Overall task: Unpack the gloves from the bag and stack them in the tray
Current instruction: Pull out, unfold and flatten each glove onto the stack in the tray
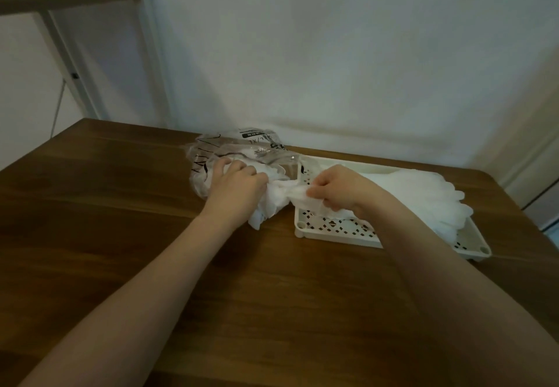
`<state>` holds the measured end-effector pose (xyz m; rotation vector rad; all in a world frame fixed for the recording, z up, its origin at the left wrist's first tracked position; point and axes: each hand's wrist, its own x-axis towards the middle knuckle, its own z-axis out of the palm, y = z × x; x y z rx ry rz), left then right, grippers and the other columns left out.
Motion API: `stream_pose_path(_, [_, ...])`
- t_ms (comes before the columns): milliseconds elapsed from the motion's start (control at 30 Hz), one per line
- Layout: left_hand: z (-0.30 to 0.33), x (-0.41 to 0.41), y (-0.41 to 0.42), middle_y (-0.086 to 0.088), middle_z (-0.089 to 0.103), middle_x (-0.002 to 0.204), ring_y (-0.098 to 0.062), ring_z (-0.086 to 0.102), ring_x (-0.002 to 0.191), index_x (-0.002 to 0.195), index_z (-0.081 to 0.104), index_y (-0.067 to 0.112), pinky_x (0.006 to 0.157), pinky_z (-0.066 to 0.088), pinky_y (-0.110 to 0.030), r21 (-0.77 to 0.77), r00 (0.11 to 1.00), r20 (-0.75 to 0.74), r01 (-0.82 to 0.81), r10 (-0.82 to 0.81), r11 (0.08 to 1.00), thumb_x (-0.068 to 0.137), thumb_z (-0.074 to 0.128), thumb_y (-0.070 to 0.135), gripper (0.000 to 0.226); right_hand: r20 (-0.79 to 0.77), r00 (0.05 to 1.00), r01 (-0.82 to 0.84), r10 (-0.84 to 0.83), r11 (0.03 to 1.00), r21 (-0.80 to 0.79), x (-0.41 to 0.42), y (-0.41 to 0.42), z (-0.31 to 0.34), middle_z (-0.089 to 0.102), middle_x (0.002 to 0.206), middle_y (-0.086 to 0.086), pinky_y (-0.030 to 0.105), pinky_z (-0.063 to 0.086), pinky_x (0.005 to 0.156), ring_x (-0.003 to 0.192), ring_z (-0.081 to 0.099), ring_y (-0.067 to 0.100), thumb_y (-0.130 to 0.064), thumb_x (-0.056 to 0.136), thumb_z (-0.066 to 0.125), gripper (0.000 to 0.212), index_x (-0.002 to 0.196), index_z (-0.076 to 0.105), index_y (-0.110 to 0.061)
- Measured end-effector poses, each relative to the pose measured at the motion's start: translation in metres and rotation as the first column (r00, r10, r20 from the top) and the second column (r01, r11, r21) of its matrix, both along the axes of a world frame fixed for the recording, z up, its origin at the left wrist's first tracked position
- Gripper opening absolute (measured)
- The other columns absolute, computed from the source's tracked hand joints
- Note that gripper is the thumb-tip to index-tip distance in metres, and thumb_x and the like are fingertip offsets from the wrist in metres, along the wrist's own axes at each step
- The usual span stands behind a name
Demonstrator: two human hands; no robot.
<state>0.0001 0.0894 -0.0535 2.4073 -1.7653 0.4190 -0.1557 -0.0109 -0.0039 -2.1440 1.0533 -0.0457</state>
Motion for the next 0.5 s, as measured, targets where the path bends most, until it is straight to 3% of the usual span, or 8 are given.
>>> stream_pose_path(100, [0.003,0.0,0.0,0.002,0.062,0.106,-0.02,0.051,0.11,0.107,0.061,0.019,0.104,0.014,-0.034,-0.117,0.995,-0.1,-0.029,0.017,0.993,0.098,0.035,0.021,0.028,0.318,0.948,-0.016,-0.031,0.989,0.144,-0.004,0.0,0.003,0.059,0.082,0.001,0.027,0.046,0.073,0.078,0.054,0.018,-0.017,0.097,0.046,0.023,0.079,0.061,-0.013])
stream_pose_path(200, [0.005,0.002,0.001,-0.003,0.063,0.093,-0.023,0.056,0.096,0.094,0.062,0.013,0.099,0.021,-0.031,-0.226,0.986,-0.149,-0.102,0.069,0.969,0.096,0.035,0.017,0.027,0.63,0.73,-0.024,-0.265,0.911,0.411,-0.002,0.003,0.0,0.063,0.093,0.007,0.038,0.045,0.091,0.093,0.058,0.023,-0.012,0.098,0.038,0.028,0.086,0.063,-0.008])
stream_pose_path(267, [0.007,0.002,-0.001,-0.002,0.058,0.085,-0.022,0.056,0.091,0.091,0.063,0.012,0.097,0.024,-0.031,-0.208,0.985,-0.135,-0.133,0.107,0.969,0.095,0.037,0.019,0.027,0.681,0.58,-0.039,-0.447,0.82,0.571,0.0,0.002,0.001,0.062,0.093,0.011,0.04,0.045,0.09,0.092,0.059,0.025,-0.015,0.1,0.036,0.028,0.089,0.059,-0.005])
stream_pose_path(300, [0.009,0.002,-0.001,-0.001,0.056,0.083,-0.022,0.056,0.09,0.09,0.063,0.012,0.096,0.026,-0.032,-0.179,0.983,-0.134,-0.152,0.129,0.972,0.095,0.037,0.021,0.028,0.679,0.553,-0.04,-0.483,0.798,0.601,0.0,0.0,0.003,0.062,0.092,0.012,0.039,0.047,0.087,0.089,0.06,0.024,-0.02,0.101,0.036,0.028,0.091,0.057,-0.005])
stream_pose_path(400, [0.012,0.001,-0.003,-0.005,0.06,0.101,-0.024,0.056,0.098,0.101,0.063,0.012,0.092,0.032,-0.036,-0.055,0.974,-0.096,-0.21,0.204,0.976,0.095,0.039,0.022,0.027,0.661,0.649,-0.036,-0.377,0.852,0.522,0.001,0.0,0.006,0.063,0.088,0.007,0.031,0.048,0.074,0.08,0.06,0.02,-0.02,0.099,0.046,0.016,0.092,0.054,-0.009])
stream_pose_path(500, [0.013,-0.003,-0.004,-0.008,0.057,0.112,-0.026,0.056,0.1,0.108,0.059,0.01,0.072,0.038,-0.033,0.073,0.966,-0.025,-0.255,0.257,0.964,0.093,0.042,0.013,0.023,0.717,0.568,-0.065,-0.405,0.846,0.529,0.003,0.003,0.004,0.062,0.088,0.007,0.031,0.051,0.071,0.076,0.062,0.019,-0.007,0.096,0.048,0.005,0.093,0.052,-0.007])
